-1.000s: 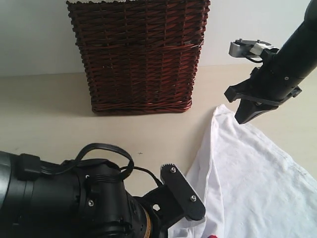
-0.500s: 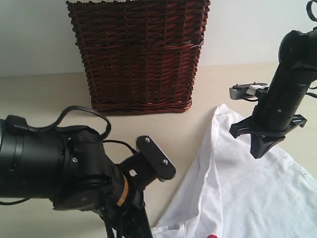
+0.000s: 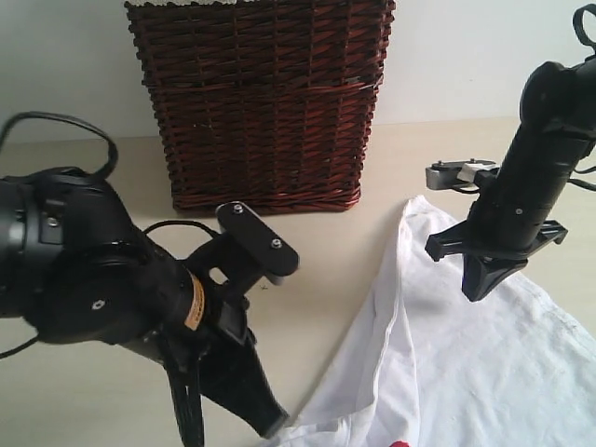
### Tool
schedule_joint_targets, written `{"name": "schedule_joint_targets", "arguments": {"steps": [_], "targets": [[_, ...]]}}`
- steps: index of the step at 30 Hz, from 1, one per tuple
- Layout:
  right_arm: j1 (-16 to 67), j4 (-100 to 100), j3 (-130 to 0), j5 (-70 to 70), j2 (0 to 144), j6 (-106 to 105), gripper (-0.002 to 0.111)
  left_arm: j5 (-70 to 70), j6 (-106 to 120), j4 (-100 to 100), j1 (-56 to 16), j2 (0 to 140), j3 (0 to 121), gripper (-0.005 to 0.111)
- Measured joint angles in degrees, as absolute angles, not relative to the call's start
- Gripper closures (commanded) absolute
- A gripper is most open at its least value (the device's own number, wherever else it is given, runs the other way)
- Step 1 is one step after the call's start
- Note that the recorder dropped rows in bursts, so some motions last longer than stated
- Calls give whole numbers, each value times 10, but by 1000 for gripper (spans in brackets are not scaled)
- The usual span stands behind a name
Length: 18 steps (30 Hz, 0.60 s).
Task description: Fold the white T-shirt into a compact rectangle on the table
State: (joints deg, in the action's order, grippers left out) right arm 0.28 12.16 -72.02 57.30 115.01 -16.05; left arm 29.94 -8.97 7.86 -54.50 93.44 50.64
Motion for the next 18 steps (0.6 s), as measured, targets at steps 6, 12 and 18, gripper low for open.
{"name": "schedule_joint_targets", "arguments": {"steps": [6,12,18], "targets": [[3,122,-720,571,1154,-163,108,265,17,-37,-641,903,481,107],[3,122,-720,573,1154,-163,108,254,83,-111,-648,989,477,107],[3,122,-720,584,1154,-163,108,253,97,-141,-576,1059,484,107]]}}
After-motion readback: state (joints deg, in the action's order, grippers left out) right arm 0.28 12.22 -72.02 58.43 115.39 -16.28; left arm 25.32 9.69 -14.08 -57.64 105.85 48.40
